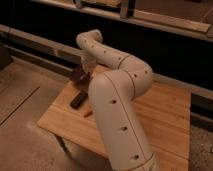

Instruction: Drag the ceramic bowl in a circle

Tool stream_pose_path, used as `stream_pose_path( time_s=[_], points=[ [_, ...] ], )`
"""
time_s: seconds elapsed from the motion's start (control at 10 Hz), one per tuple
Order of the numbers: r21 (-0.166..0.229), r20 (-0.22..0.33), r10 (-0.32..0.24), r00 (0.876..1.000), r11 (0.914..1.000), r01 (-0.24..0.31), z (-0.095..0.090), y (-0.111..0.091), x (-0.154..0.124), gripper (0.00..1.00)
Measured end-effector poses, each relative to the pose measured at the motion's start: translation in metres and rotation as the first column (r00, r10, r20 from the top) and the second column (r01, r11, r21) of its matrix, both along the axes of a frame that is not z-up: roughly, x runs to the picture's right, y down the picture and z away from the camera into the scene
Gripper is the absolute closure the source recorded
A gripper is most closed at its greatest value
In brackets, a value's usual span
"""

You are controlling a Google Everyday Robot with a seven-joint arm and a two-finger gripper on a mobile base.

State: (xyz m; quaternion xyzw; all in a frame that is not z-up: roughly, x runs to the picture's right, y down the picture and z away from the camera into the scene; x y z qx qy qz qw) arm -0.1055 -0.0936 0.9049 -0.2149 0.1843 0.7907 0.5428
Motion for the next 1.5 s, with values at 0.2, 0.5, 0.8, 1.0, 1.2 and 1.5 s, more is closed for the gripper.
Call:
stream_pose_path(
  time_s=[0.2,0.5,0.8,1.0,1.2,1.5],
  points=[
    [0.001,0.003,0.012,1.000,0.9999,-0.012,-0.011,0.013,0.002,1.00],
    [0.000,-0.024,0.048,0.999,0.9988,-0.048,-0.028,0.034,0.020,1.00],
    [-0.015,-0.095,0.084,0.992,0.9962,-0.086,-0.042,0.055,0.055,1.00],
    [-0.022,-0.144,0.109,0.984,0.9933,-0.113,-0.049,0.062,0.078,1.00],
    [-0.025,-0.193,0.136,0.972,0.9893,-0.144,-0.052,0.065,0.103,1.00],
    [-0.025,-0.258,0.173,0.951,0.9823,-0.185,-0.054,0.058,0.140,1.00]
  ],
)
